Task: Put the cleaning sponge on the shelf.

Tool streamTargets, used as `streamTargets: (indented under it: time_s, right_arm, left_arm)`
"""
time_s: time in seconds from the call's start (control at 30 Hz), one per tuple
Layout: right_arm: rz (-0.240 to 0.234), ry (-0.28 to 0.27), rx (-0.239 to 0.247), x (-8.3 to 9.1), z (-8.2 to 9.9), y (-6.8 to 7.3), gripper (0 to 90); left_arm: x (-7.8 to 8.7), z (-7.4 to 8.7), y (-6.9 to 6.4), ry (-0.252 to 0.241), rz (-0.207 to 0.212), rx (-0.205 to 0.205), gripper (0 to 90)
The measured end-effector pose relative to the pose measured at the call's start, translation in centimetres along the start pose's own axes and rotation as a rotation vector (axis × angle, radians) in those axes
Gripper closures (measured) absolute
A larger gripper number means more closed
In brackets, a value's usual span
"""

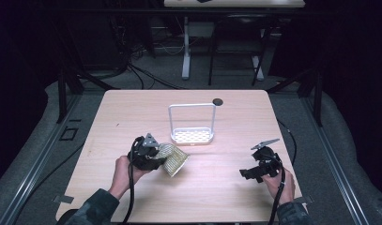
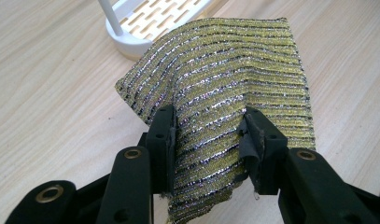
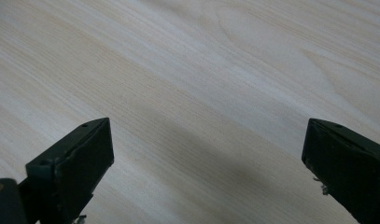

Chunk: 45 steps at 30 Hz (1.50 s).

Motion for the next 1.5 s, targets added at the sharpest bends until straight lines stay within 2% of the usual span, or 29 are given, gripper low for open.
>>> streamTargets:
  time_s: [0.3, 0.43, 0.7, 0.83, 1.07, 1.5]
  right_arm:
    - [0.000, 0.006, 0.014, -0.1, 0.0, 0.3, 1.7]
    - [0.000, 0.005, 0.014, -0.2, 0.0, 0.2, 1.8]
    - [-0.006, -0.001, 0.004, -0.1, 0.1, 0.2, 1.9]
    - [-0.009, 0.001, 0.001, -0.1, 0.1, 0.2, 1.9]
    - [-0.005, 0.007, 0.005, -0.1, 0.0, 0.2, 1.9]
    - [-0.006, 0.009, 0.009, -0.1, 0.1, 0.2, 1.9]
  left_arm:
    - [-0.3, -1.0, -0.5, -0.015, 0.002, -0.018, 58.9]
    - [-0.5, -1.7, -0.6, -0.024, 0.026, -0.023, 59.6]
    - [-1.1, -2.9, -1.3, -0.040, 0.022, -0.045, 59.5]
    - [-1.5, -3.6, -1.3, -0.049, 0.025, -0.041, 59.5]
    - [-2.3, -4.9, -1.6, -0.064, 0.012, -0.031, 59.6]
    - [-3.2, -6.3, -1.9, -0.073, -0.026, -0.051, 59.4]
Point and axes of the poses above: each handheld gripper's, and its own axes: x roughly backward along the jaws, z roughly out of its underside, y roughly to its left, the point moved 2 cm from there along -x, roughly forward along the jaws, and after that the axes turned 2 degrees about -x, right-handed, at the moved point
